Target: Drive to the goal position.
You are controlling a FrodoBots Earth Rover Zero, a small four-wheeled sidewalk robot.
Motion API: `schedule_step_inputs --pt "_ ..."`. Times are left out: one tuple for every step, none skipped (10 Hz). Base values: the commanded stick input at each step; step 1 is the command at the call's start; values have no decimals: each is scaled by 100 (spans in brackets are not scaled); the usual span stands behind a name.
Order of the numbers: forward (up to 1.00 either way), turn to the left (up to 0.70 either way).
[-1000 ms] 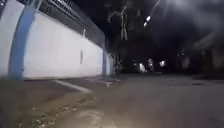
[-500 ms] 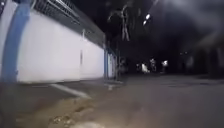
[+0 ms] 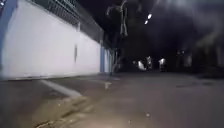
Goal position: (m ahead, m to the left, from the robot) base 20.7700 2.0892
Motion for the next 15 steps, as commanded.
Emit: schedule_step_inputs --pt "70 -35" --pt "70 -35" --pt "70 -24" --pt "70 0" --pt "70 0" --pt "70 0" --pt "70 0" --pt "70 0" --pt "70 0" --pt "70 0" --pt "70 0" --pt "70 0" --pt "70 0" --pt "70 -3" --pt "70 -35"
